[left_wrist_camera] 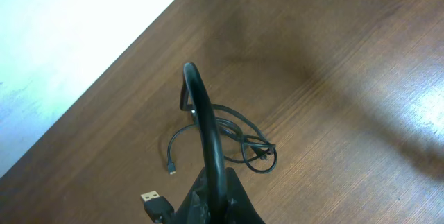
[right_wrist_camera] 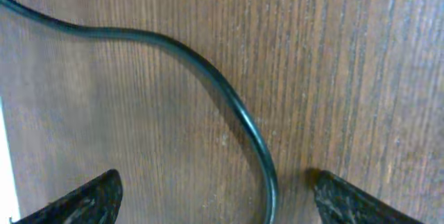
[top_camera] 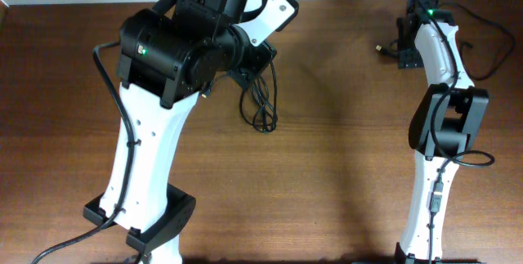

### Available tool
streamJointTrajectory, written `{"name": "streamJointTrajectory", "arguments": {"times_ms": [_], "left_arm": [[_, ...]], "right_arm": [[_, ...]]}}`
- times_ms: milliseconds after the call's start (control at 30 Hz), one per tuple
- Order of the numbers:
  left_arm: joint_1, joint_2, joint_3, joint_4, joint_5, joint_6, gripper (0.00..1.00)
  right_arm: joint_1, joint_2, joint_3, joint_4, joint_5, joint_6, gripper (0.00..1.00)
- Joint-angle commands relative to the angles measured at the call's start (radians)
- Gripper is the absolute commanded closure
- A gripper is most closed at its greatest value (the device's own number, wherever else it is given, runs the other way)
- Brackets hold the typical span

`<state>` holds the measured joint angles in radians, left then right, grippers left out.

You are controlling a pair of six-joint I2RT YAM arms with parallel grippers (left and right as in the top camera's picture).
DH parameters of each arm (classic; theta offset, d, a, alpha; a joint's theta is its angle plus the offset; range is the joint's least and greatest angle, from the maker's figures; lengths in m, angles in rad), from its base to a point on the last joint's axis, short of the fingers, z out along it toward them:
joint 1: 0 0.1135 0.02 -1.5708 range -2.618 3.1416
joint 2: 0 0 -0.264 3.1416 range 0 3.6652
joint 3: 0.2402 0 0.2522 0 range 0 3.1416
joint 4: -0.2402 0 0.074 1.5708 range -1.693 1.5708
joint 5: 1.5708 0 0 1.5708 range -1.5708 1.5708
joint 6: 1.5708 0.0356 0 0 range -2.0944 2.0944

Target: Untangle cables

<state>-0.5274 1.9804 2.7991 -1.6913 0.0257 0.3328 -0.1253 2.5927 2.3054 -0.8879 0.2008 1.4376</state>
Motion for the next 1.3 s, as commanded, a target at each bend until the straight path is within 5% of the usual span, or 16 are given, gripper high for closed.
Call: {"name": "streamJointTrajectory", "arguments": {"times_ms": [0,33,67,100,400,600,700,833,967,1100,1267], "left_arm": [[0.0,-0.004,0.0,0.003,0.011,0.011,1.0],[0.0,-0.004,0.0,0.003,0.012,0.011,1.0],[0.0,-0.004,0.0,0.003,0.012,0.011,1.0],[0.0,-0.004,0.0,0.003,0.012,0.011,1.0],[0.0,-0.004,0.0,0.003,0.011,0.012,1.0],[0.0,-0.004,0.0,0.003,0.011,0.012,1.0],[0.0,-0.004,0.0,0.003,0.011,0.012,1.0],[0.0,-0.004,0.0,0.003,0.011,0.012,1.0],[0.0,-0.004,0.0,0.003,0.011,0.013,1.0],[0.0,-0.004,0.0,0.003,0.01,0.013,1.0],[0.0,-0.004,0.0,0.003,0.011,0.013,1.0]], "right_arm": [[0.0,0.121,-0.019,-0.06,-0.065,0.0,0.43],[0.0,0.131,-0.019,-0.068,-0.076,-0.001,0.58],[0.0,0.137,-0.019,-0.09,-0.085,-0.001,0.94],[0.0,0.138,-0.019,-0.108,-0.086,-0.001,0.96],[0.0,0.047,0.027,-0.198,-0.117,-0.123,0.96],[0.001,-0.142,0.143,-0.281,0.072,-0.263,0.96],[0.001,-0.229,0.182,-0.287,0.127,-0.478,0.96],[0.001,-0.302,0.192,-0.267,0.126,-1.026,0.96],[-0.006,-0.288,0.174,-0.238,0.172,-1.373,0.96],[-0.037,-0.273,0.124,-0.208,0.225,-1.425,0.96],[-0.037,-0.273,0.123,-0.245,0.008,-1.419,0.96]]}}
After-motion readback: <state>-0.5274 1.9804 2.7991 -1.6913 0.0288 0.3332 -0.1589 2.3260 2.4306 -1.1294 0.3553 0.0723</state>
